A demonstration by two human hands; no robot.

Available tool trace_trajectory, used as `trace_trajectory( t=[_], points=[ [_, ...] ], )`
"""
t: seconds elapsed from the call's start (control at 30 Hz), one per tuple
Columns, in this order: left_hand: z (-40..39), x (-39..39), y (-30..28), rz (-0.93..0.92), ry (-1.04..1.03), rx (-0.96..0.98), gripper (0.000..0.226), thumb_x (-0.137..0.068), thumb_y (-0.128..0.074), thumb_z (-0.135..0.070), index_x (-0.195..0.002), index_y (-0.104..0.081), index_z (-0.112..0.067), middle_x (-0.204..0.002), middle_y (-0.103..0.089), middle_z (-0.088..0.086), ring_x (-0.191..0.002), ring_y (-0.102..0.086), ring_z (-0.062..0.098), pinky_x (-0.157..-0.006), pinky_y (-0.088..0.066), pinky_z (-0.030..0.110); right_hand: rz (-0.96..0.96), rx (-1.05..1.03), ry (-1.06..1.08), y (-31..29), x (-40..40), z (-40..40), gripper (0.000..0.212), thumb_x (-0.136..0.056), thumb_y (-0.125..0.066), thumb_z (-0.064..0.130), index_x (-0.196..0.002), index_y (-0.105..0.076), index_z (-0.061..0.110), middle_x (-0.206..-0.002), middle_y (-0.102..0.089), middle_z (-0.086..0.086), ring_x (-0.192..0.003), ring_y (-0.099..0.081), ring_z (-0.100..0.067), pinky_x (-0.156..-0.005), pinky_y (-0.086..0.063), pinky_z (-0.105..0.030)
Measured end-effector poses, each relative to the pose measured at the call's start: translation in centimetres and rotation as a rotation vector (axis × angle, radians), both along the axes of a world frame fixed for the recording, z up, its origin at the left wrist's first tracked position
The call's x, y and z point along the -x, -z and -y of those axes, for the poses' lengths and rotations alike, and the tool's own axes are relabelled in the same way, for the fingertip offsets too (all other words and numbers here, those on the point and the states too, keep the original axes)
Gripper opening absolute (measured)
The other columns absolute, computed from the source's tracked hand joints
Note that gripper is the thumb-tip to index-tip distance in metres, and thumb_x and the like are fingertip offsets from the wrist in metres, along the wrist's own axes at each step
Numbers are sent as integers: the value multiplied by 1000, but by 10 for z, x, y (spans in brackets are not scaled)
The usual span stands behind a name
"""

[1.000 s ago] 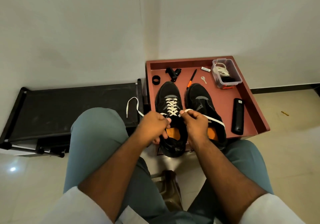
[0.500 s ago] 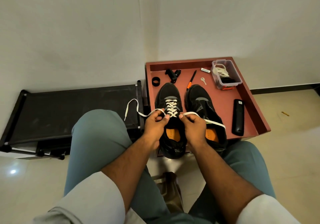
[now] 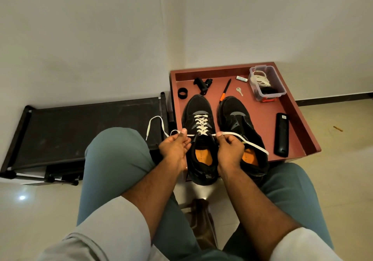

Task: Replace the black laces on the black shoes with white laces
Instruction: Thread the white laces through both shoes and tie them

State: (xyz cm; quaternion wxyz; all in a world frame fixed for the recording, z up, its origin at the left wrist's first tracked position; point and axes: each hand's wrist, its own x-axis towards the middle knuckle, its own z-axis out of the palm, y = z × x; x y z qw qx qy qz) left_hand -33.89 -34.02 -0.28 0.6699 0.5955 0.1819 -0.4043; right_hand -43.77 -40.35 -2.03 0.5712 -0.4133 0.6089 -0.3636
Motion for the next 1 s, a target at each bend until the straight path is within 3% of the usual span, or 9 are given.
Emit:
trace_trajectory(
  t=[0.1,0.23,0.33,0.43,0.5,0.63,0.77,1.0],
  points=[
    [1,-2,-3,-13,-12,46,12,-88,-70,-12,-92,-60,-6,-83,-66,9,-75,-66,16,-64,-58,22,105,-42,0,-4,1,1,13,-90,-66,12,-78,-69,7,-76,-71,-8,-74,-67,-20,-74,-57,-34],
    [1,-11,-14,60,-32,122,11,-87,-70,-9,-91,-61,-5,-86,-69,10,-78,-69,20,-71,-60,29,183,-17,-53,-28,6,6,20,-92,-62,11,-73,-67,11,-74,-63,-10,-74,-57,-24,-78,-53,-40],
    [-1,-19,-33,209,17,156,11,-85,-70,-4,-93,-62,-3,-86,-69,9,-82,-69,18,-78,-59,31,190,77,-135,-56,6,10,16,-94,-59,10,-82,-69,12,-79,-66,-5,-77,-60,-14,-77,-53,-29],
    [-5,-22,-63,353,84,227,11,-82,-70,2,-86,-65,-8,-92,-71,11,-83,-72,18,-82,-59,32,185,214,-238,-83,9,10,16,-95,-57,12,-89,-69,3,-80,-65,-3,-72,-58,-5,-66,-49,-14],
    [-3,-27,-82,418,136,252,12,-81,-70,4,-86,-66,-7,-93,-72,11,-83,-72,20,-81,-60,31,191,255,-297,-97,5,13,18,-95,-58,13,-88,-67,-2,-79,-64,-5,-73,-58,-6,-64,-49,-13],
    [-5,-25,-131,596,299,296,11,-78,-73,1,-87,-71,-6,-90,-74,11,-87,-73,25,-80,-60,32,172,380,-435,-140,5,12,15,-94,-59,16,-93,-71,7,-86,-70,2,-77,-64,1,-70,-49,-11],
    [-2,-24,-180,780,392,328,12,-76,-77,-2,-86,-73,-7,-86,-75,12,-85,-73,29,-77,-60,38,191,523,-552,-188,5,16,15,-95,-59,17,-95,-73,12,-92,-74,-6,-88,-69,-14,-80,-52,-18],
    [1,-25,-248,946,406,414,14,-78,-76,-3,-91,-72,0,-86,-75,11,-79,-74,25,-74,-61,34,159,719,-575,-261,-3,20,13,-94,-60,22,-91,-71,29,-87,-73,14,-89,-66,3,-75,-50,-13]
  ],
)
